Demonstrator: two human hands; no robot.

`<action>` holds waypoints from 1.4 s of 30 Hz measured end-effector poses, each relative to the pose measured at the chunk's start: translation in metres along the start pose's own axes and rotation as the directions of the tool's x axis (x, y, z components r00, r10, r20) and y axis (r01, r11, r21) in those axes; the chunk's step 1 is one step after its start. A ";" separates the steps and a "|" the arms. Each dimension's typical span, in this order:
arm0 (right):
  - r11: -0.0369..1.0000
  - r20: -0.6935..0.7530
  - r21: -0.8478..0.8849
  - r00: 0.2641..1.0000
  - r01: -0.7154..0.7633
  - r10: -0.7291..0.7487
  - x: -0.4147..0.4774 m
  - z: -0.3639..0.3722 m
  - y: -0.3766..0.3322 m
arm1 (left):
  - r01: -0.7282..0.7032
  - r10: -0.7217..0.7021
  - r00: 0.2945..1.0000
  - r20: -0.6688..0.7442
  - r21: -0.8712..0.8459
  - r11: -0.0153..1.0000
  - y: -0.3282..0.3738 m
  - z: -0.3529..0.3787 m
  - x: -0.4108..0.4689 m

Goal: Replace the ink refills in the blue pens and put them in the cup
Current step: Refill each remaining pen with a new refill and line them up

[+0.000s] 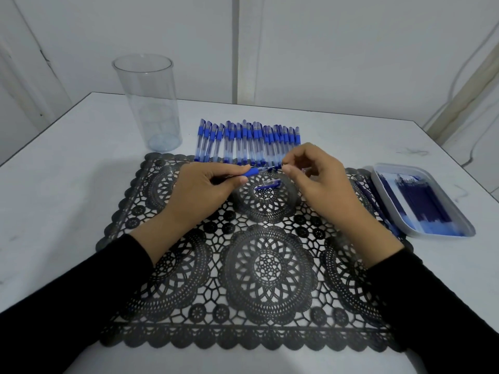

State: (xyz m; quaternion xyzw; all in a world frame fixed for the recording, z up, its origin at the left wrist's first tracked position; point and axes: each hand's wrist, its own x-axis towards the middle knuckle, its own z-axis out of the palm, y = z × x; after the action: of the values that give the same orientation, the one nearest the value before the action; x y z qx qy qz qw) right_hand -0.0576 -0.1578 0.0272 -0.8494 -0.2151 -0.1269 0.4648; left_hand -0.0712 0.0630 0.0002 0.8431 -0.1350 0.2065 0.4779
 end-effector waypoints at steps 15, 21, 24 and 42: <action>0.995 0.076 -0.064 0.994 0.079 -0.074 -0.001 0.008 -0.004 | -0.118 0.118 0.993 -0.004 -0.009 0.993 0.001 0.004 -0.002; 0.994 0.119 -0.085 0.992 0.061 -0.051 -0.001 0.009 -0.005 | -0.163 0.163 0.987 -0.004 -0.013 0.986 0.001 0.006 -0.003; 0.998 0.112 -0.010 0.991 0.067 -0.066 -0.001 0.009 -0.005 | -0.172 0.172 0.985 -0.004 -0.010 0.985 0.001 0.005 -0.003; 0.998 0.087 0.047 0.995 0.051 -0.055 -0.003 0.007 -0.003 | -0.191 0.191 0.981 -0.018 -0.014 0.981 -0.001 0.001 -0.001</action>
State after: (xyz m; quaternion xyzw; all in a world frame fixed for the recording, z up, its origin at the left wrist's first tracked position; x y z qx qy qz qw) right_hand -0.0611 -0.1510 0.0243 -0.8377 -0.2609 -0.0967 0.4699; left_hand -0.0719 0.0622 -0.0015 0.8207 -0.2130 0.2575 0.4635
